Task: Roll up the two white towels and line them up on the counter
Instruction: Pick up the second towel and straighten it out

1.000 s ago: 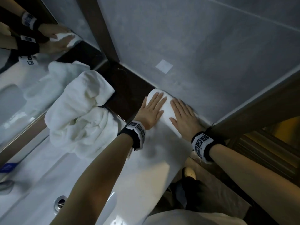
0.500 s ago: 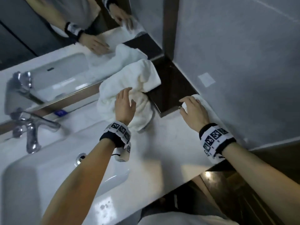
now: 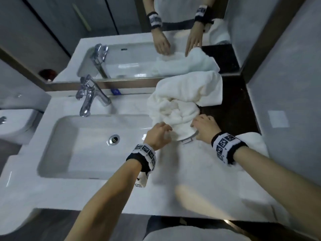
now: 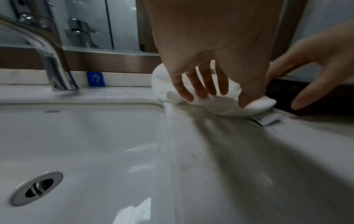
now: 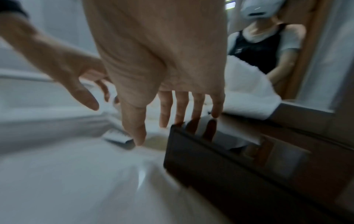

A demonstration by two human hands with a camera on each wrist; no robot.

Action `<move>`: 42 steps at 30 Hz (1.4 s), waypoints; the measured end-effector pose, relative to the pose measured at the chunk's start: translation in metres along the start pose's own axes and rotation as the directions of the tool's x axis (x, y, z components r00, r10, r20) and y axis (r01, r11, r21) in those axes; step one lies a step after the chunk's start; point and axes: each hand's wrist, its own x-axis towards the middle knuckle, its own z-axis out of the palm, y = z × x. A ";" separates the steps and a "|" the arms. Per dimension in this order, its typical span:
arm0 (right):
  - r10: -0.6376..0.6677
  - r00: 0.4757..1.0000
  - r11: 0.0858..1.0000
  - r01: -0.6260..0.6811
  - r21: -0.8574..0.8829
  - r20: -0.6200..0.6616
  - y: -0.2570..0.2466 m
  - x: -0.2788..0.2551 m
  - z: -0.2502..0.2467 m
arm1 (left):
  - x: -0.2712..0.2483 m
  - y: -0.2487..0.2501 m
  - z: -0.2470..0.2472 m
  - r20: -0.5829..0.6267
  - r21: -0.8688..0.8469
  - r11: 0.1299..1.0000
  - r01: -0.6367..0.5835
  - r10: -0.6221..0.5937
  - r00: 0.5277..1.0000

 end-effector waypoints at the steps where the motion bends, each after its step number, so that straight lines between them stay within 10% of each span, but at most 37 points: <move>1: -0.017 0.999 0.995 0.021 -0.096 0.043 -0.003 0.002 0.007 | -0.001 0.004 0.007 0.043 0.039 0.999 -0.022 0.020 0.999; 8: -0.024 0.997 1.000 0.023 -0.013 -0.067 -0.012 0.006 0.025 | 0.002 0.029 0.040 -0.041 0.239 0.967 0.093 -0.086 0.995; 13: 0.044 0.967 0.814 0.110 0.571 -0.250 -0.003 0.012 -0.012 | 0.013 0.032 -0.012 -0.230 -0.250 0.951 0.183 -0.242 0.943; 25: 0.330 0.831 0.720 0.085 0.689 -0.448 0.010 0.025 -0.083 | -0.001 0.044 -0.206 -0.494 -0.705 0.701 -0.107 -0.377 0.784; 33: 0.391 0.842 0.684 0.005 0.730 -0.372 0.037 0.023 -0.093 | -0.003 0.000 -0.218 -0.467 -0.760 0.650 0.006 -0.553 0.690; 37: 0.466 0.834 0.550 -0.013 0.835 -0.294 0.054 0.015 -0.091 | -0.011 -0.026 -0.210 -0.395 -0.760 0.638 0.125 -0.607 0.690; 42: 0.449 0.874 0.468 -0.052 0.882 -0.186 0.048 0.016 -0.097 | -0.009 -0.023 -0.183 -0.220 -0.660 0.695 0.284 -0.541 0.812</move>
